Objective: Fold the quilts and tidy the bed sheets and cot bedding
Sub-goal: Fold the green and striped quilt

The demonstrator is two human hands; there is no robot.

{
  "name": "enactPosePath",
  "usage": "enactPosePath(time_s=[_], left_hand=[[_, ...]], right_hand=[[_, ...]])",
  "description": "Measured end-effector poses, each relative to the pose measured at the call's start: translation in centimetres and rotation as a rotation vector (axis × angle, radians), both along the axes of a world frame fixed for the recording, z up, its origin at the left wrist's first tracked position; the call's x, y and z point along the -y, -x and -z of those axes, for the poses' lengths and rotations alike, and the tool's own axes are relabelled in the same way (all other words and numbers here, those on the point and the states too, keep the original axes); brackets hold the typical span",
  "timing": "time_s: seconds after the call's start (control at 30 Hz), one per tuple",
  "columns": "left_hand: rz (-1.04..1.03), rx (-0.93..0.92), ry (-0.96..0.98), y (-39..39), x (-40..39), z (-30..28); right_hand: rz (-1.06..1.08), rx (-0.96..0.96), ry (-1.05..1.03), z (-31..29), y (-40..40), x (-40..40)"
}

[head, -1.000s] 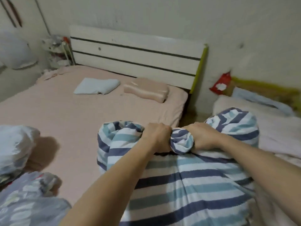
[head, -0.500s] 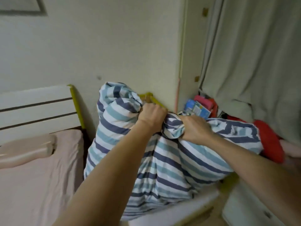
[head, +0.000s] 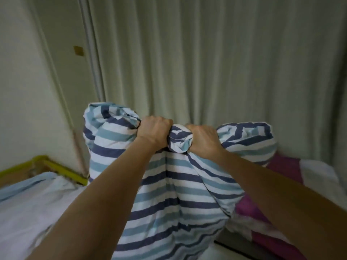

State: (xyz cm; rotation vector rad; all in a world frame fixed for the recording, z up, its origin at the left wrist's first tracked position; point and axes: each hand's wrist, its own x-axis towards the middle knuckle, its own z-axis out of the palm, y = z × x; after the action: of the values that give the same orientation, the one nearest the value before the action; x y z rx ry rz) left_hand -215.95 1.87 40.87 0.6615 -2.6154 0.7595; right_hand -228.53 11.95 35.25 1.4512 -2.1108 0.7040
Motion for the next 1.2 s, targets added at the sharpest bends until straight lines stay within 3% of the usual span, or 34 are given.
enactPosePath(time_s=[0.23, 0.47, 0.57, 0.77, 0.93, 1.07, 1.2], left_hand=[[0.191, 0.028, 0.023, 12.9, -1.7, 0.8], [0.264, 0.005, 0.114, 23.8, 4.2, -3.9], [0.288, -0.016, 0.125, 28.1, 6.6, -6.6], [0.386, -0.213, 0.17, 35.5, 9.1, -13.2], [0.531, -0.4, 0.11, 41.3, 5.9, -15.6], [0.696, -0.476, 0.092, 46.4, -0.3, -16.4], [0.844, -0.471, 0.041, 50.5, -6.9, -11.5]], right_hand=[[0.265, 0.019, 0.055, 1.1, 10.1, -4.2], [0.281, 0.25, 0.346, -2.3, 19.7, 3.2], [0.407, 0.212, 0.267, -5.2, 24.3, 5.9], [0.461, -0.007, 0.299, -13.2, 31.5, 7.4], [0.565, -0.242, 0.305, -17.8, 36.4, 2.7], [0.623, -0.378, 0.366, -19.1, 39.7, -4.5], [0.703, -0.496, 0.317, -15.0, 41.6, -12.9]])
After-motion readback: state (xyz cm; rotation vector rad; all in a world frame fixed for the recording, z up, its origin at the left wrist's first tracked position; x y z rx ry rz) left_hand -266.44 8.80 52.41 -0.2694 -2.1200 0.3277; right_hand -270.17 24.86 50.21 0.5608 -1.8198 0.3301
